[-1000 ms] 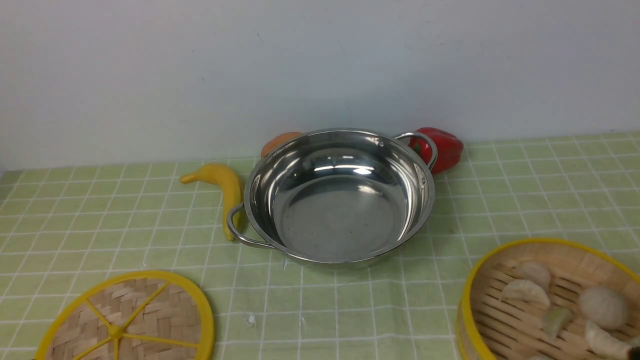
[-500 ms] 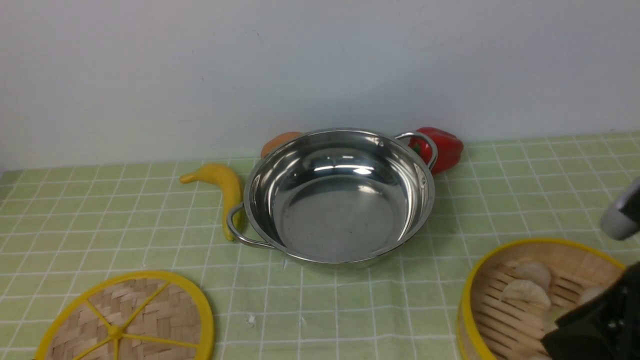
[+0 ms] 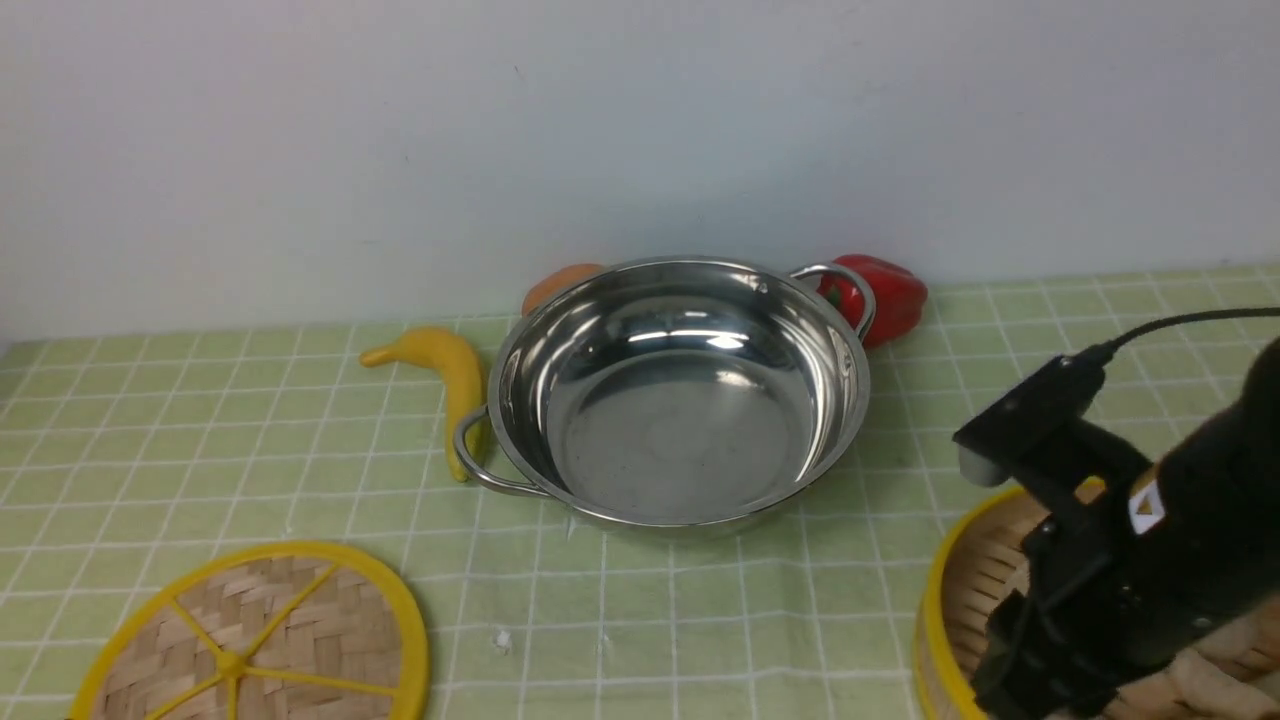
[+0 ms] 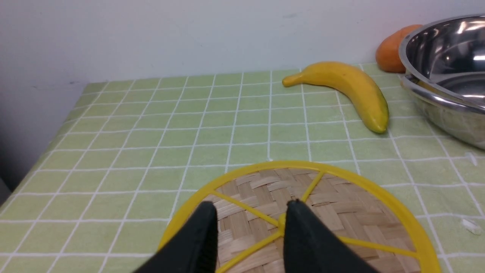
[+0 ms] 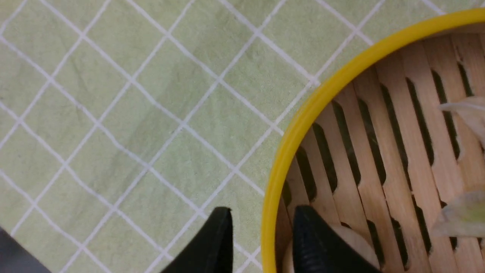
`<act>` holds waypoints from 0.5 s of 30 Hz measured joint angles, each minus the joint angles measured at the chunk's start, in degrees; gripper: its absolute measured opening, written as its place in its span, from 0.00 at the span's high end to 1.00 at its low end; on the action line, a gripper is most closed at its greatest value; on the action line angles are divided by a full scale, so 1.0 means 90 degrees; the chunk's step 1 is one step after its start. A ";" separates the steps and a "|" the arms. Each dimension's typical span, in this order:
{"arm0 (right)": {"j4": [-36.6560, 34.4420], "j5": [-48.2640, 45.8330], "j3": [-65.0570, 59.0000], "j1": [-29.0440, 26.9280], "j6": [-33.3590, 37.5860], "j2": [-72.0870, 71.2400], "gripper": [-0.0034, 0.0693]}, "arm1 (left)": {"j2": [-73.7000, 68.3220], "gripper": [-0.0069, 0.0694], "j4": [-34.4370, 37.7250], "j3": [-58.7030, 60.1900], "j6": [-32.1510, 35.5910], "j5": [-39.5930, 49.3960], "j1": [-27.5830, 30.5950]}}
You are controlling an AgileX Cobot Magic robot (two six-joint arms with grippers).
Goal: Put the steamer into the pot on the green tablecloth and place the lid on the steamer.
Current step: 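Reach for and grasp the rim of the bamboo steamer holding the buns with the right gripper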
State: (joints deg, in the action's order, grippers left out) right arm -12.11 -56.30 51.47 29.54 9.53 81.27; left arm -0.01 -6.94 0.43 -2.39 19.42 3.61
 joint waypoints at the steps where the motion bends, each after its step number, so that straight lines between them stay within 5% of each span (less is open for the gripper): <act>1: 0.0026 0.0037 0.0000 0.0006 -0.0066 0.0183 0.62 | 0.0000 0.59 0.0000 0.0000 0.0000 0.0000 0.0000; 15: 0.0248 0.0370 0.0000 0.0009 -0.0159 0.0835 0.50 | 0.0000 0.59 0.0000 0.0000 0.0000 0.0000 0.0000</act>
State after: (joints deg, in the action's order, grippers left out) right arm -9.88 -52.97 51.47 29.62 8.10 88.79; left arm -0.01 -6.94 0.43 -2.39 19.42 3.61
